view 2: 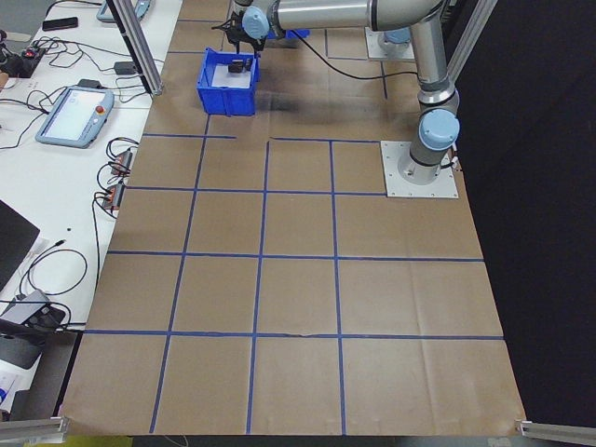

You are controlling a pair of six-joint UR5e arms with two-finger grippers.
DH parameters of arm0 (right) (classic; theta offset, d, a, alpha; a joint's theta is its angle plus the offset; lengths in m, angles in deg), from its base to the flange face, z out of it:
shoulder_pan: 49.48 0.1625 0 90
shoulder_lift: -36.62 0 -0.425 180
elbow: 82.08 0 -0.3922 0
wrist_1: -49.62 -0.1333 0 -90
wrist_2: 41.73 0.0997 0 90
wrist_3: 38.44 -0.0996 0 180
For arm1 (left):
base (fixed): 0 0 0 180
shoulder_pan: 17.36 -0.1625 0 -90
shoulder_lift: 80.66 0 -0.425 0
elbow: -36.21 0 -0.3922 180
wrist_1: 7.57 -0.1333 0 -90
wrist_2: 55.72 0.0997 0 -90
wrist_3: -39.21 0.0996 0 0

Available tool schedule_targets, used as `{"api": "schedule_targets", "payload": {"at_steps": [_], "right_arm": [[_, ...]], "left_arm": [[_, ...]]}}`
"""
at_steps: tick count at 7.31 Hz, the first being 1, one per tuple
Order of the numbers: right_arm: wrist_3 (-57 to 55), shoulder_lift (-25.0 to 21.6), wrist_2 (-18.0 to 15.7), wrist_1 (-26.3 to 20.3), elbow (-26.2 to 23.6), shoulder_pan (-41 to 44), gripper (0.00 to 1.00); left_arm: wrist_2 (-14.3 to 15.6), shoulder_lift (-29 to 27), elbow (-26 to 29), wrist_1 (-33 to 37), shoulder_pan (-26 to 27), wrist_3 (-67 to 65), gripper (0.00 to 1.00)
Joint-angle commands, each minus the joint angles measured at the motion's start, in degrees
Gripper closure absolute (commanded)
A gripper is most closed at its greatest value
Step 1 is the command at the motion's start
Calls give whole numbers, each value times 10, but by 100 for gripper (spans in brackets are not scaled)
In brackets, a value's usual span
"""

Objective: Place battery box in front

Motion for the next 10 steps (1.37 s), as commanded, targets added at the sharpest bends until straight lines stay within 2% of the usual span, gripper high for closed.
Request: {"api": "schedule_targets", "payload": {"at_steps": [1,2,3,5,6,7,8,9,10], "right_arm": [[-35,-33,32,0,-39,20,95],[-64,-33,32,0,-39,56,95],[-119,-30,31,0,-39,108,95],[-223,-24,26,1,-39,215,95],[-278,-16,21,13,-38,272,94],[-323,-3,12,25,-37,320,94],[-357,15,1,41,-33,368,94],[-384,41,-21,72,-33,419,94],[-406,65,-24,95,-32,457,94]], "left_arm": [[29,73,15,117,-31,217,18],[29,103,13,149,-45,317,18],[29,134,12,200,-63,445,1],[31,187,11,291,-75,643,0],[31,201,11,301,-78,692,0],[52,212,10,310,-80,774,0],[92,226,5,324,-82,849,1],[103,242,-8,325,-88,861,1],[98,255,-43,317,-99,901,1]]}}
